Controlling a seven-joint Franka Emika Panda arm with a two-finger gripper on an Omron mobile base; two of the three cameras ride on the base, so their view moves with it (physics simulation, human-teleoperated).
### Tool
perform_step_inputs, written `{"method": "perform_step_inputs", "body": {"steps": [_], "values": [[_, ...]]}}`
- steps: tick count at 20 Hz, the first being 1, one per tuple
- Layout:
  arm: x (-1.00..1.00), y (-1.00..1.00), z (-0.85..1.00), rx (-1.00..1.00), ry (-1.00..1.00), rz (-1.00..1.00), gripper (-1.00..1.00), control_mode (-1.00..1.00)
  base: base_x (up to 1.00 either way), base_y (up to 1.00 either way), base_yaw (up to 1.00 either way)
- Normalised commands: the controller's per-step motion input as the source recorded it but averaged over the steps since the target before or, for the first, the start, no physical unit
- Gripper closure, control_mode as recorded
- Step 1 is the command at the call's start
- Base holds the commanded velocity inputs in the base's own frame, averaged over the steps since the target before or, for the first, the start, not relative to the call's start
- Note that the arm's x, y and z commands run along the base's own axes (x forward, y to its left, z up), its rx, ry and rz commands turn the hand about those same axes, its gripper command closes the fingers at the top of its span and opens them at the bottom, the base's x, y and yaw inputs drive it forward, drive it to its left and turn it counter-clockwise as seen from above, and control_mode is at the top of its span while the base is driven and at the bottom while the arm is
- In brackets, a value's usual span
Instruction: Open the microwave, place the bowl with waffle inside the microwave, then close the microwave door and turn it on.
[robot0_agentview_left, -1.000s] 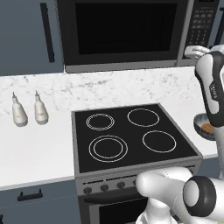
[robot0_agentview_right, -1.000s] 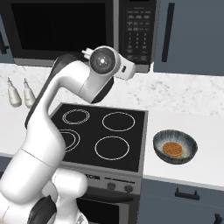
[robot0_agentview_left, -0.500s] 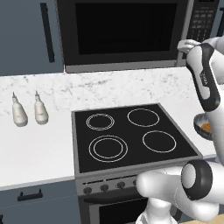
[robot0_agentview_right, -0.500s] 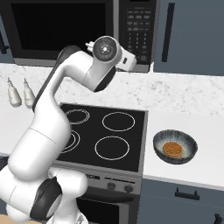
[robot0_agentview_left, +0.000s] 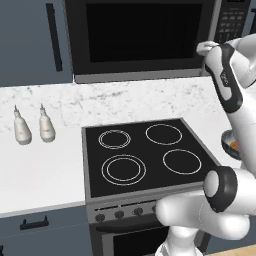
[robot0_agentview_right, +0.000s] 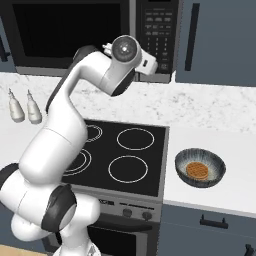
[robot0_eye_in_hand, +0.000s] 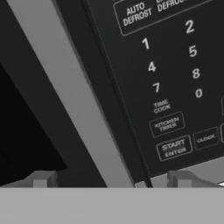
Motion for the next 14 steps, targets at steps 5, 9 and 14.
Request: {"method": "perform_step_inputs", "body": {"steps": [5,9,14], "values": [[0.36,0.0,0.0,0.0,0.0,0.0,-1.0,-1.0,0.0,0.0,0.0],[0.29,0.0,-0.01,0.0,0.0,0.0,1.0,-1.0,0.0,0.0,0.0],[0.24,0.0,-0.05,0.0,0.01,0.0,1.0,-1.0,0.0,0.0,0.0]]}}
